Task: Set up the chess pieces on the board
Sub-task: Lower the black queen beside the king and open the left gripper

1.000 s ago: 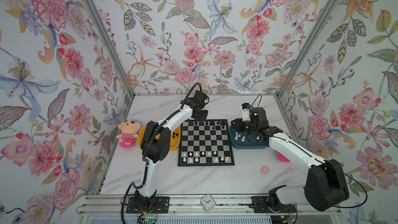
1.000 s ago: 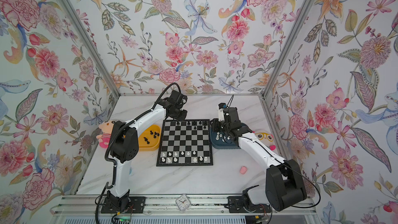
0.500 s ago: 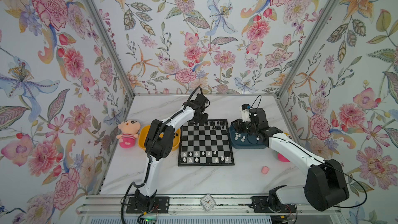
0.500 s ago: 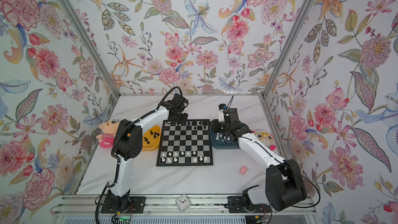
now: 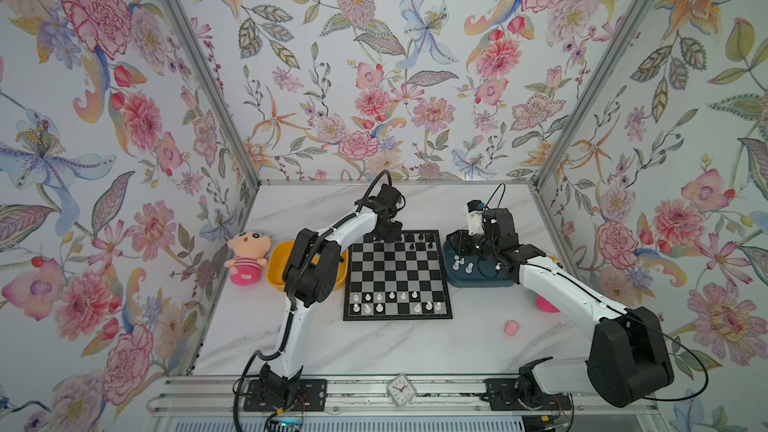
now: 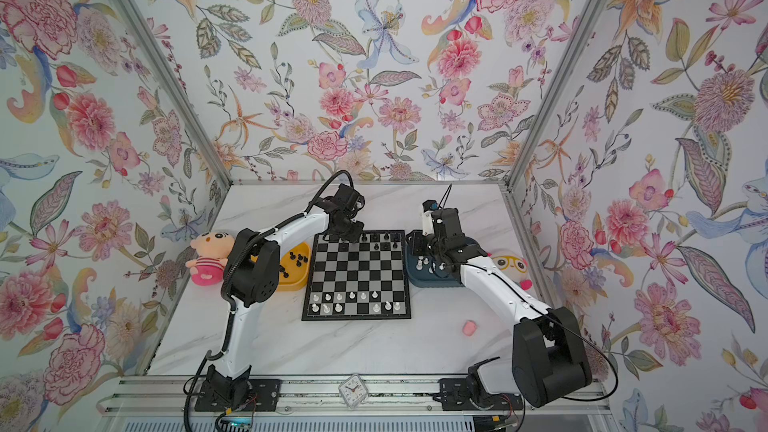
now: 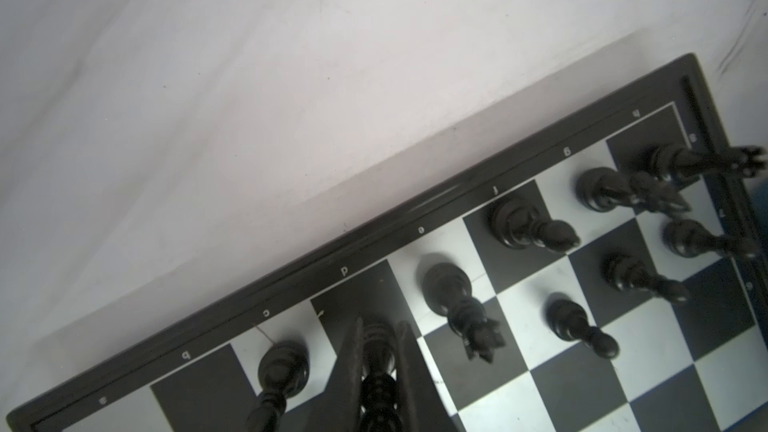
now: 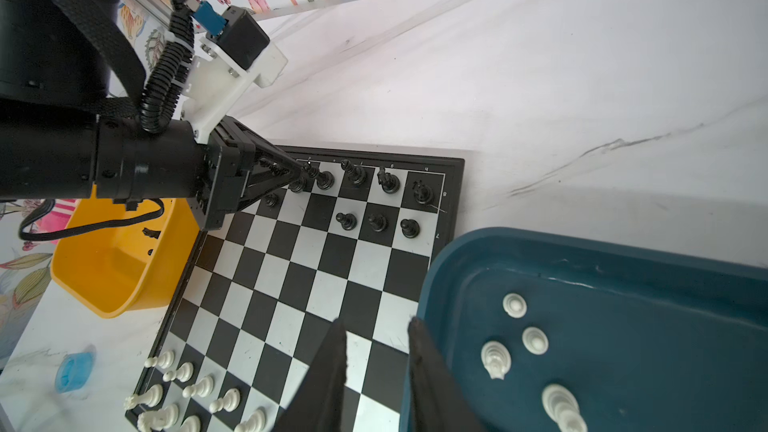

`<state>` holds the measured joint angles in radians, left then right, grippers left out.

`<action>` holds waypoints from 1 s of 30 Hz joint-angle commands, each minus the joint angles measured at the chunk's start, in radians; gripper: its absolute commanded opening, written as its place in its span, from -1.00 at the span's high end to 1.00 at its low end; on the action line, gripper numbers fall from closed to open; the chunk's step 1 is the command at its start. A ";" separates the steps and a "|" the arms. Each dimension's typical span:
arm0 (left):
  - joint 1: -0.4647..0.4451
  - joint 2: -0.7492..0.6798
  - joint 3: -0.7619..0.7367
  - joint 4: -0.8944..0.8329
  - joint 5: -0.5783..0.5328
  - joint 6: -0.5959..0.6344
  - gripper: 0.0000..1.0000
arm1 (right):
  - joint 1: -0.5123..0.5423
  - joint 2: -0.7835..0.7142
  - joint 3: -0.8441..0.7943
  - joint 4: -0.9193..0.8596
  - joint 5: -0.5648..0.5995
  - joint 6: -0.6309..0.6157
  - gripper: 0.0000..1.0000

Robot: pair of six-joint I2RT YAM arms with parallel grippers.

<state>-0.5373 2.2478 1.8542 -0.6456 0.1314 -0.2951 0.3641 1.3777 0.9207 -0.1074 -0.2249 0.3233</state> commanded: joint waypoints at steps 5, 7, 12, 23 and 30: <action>-0.001 0.036 0.057 -0.014 -0.007 0.022 0.75 | -0.007 -0.006 -0.006 0.009 -0.009 0.013 0.45; 0.000 0.040 0.062 -0.015 -0.004 0.022 0.75 | -0.006 -0.008 -0.006 0.008 -0.008 0.013 0.45; -0.001 0.045 0.062 -0.021 -0.004 0.022 0.74 | -0.008 -0.009 -0.003 0.007 -0.009 0.011 0.45; 0.000 0.046 0.061 -0.029 -0.009 0.019 0.31 | -0.008 -0.007 -0.005 0.006 -0.012 0.013 0.45; 0.000 0.032 0.059 -0.026 -0.015 0.019 0.25 | -0.008 -0.012 -0.006 0.005 -0.010 0.014 0.45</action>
<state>-0.5369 2.2715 1.8877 -0.6518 0.1268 -0.2836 0.3630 1.3777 0.9207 -0.1074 -0.2287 0.3271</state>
